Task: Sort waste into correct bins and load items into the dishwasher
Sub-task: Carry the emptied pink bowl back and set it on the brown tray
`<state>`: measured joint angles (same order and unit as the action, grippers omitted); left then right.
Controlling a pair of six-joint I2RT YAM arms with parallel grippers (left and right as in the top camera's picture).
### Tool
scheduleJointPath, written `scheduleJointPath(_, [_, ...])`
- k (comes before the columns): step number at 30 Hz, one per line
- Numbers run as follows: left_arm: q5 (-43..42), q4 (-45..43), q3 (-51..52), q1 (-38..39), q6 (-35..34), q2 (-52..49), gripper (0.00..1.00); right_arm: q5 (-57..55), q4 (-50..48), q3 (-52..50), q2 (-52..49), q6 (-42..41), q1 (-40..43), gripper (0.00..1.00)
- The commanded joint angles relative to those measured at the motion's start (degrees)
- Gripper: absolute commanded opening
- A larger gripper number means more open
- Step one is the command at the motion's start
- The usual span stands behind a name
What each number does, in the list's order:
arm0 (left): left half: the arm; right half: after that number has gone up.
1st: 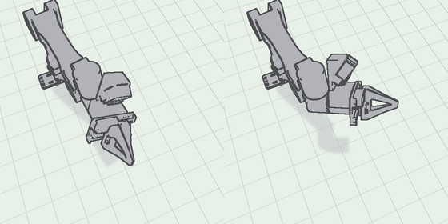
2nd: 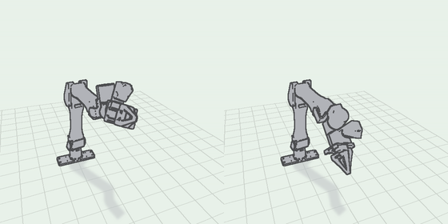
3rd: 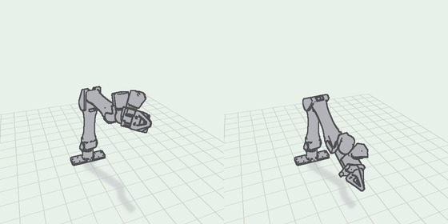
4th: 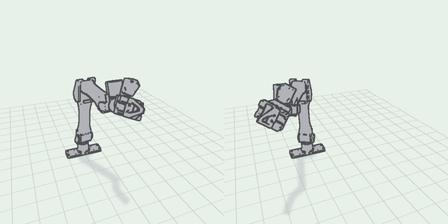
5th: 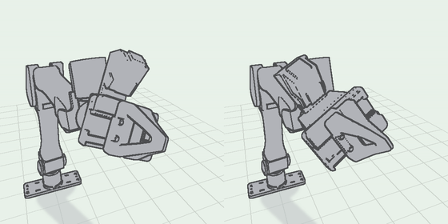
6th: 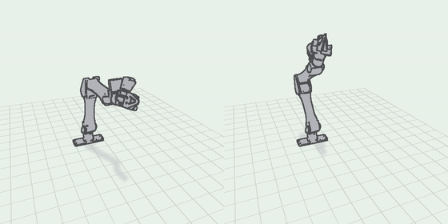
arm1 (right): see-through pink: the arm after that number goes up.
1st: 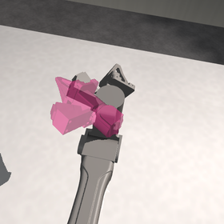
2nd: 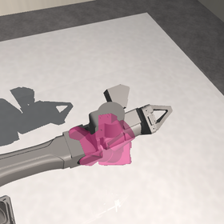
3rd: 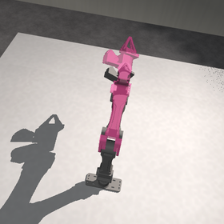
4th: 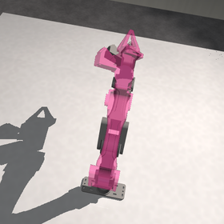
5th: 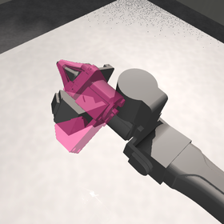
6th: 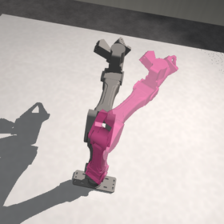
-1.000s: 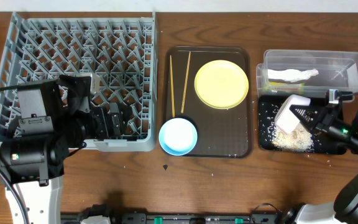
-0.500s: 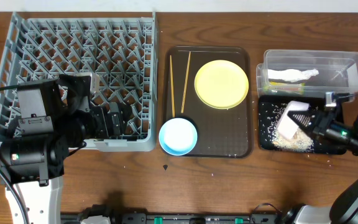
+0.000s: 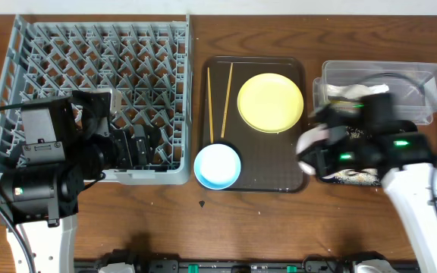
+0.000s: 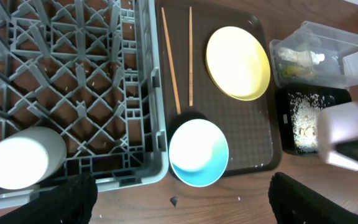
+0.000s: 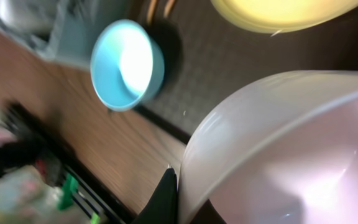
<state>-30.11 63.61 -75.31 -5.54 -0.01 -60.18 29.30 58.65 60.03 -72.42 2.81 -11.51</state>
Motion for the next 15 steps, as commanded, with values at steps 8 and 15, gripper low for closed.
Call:
scheduleJointPath(8, [-1.0, 0.0, -0.9, -0.2, 0.0, 0.0, 0.89, -36.2, -10.7, 0.1, -14.0, -21.7, -22.1, 0.01])
scheduleJointPath(15, [-1.0, 0.0, -0.9, -0.2, 0.0, 0.0, 0.89, -32.4, -11.8, 0.1, -21.0, -21.1, -22.7, 0.29])
